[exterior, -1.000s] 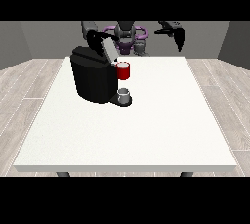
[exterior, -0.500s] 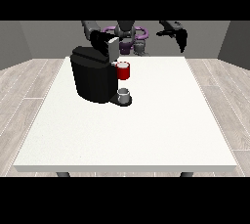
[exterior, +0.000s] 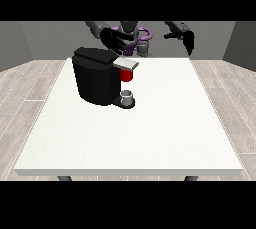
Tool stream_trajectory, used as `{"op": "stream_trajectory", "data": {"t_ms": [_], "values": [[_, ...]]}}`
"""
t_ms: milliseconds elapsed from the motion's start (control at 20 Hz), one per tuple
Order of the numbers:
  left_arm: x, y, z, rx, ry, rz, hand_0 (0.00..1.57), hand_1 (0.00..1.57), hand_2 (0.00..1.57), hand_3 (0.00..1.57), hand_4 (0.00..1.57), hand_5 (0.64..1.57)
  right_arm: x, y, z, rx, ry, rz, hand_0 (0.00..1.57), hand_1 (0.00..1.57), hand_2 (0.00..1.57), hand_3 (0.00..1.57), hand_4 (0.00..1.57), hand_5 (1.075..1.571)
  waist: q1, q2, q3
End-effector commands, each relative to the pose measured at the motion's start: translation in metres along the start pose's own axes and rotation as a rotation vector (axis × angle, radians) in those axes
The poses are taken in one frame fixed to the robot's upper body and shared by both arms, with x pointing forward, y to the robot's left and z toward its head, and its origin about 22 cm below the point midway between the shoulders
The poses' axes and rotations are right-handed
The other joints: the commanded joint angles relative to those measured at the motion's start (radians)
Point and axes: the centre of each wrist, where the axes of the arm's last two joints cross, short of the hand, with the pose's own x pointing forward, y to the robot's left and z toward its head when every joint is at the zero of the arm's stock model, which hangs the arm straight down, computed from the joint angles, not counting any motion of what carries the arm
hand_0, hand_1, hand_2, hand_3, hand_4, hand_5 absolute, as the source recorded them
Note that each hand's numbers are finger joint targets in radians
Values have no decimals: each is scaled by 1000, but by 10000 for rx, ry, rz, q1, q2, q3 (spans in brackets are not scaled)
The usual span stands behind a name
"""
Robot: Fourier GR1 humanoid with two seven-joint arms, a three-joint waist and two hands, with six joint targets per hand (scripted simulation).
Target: Insert the coffee pod into the coffee machine and close the lid
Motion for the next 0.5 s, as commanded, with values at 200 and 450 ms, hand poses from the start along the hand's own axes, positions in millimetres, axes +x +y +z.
{"op": "stream_trajectory", "data": {"t_ms": [200, 450], "values": [[17, -33, -6, -543, -596, -31, 0, 0, 0, 0, 121, 1571, 5, -14, -11, -77, -8, 200, 0, 0, 0, 0, 73, 1571, 271, -128, 5], [-23, -22, 14, -25, -504, 139, 0, 0, 0, 0, 165, 1571, 9, 46, -1, 904, -837, -692, 0, 0, 0, 0, 132, 1571, -336, -515, 2]]}}
